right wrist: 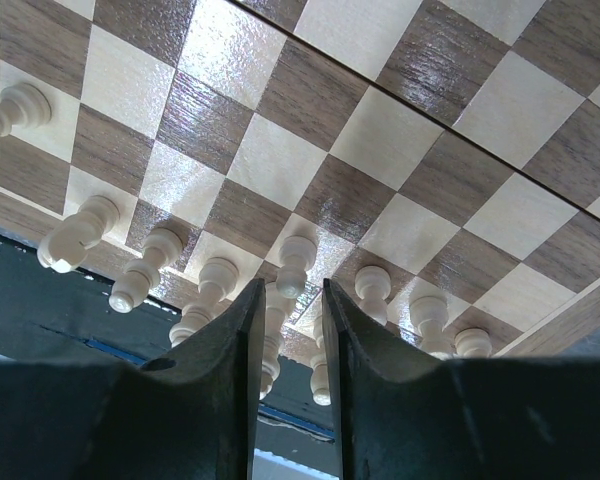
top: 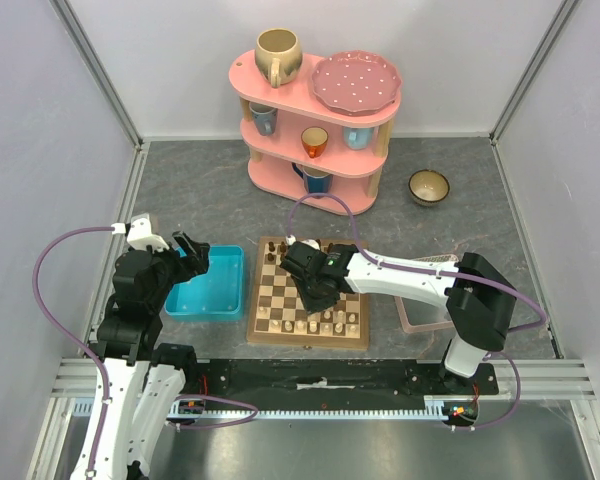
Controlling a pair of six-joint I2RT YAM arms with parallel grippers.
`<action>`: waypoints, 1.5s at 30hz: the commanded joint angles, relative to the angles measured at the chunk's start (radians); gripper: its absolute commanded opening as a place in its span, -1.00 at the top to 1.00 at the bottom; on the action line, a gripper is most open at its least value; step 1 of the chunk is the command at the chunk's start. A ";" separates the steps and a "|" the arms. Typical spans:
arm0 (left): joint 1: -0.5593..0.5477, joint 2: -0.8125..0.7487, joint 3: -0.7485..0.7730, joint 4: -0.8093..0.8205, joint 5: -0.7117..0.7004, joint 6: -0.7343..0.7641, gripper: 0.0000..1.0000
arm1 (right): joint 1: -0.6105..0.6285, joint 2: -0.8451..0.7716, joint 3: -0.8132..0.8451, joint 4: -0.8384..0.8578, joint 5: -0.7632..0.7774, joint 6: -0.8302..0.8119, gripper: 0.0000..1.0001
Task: Set up the chess pieces on the board
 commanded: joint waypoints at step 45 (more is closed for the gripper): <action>0.005 0.015 -0.005 0.044 0.012 0.005 -0.64 | 0.003 0.053 0.249 -0.012 0.078 -0.041 0.14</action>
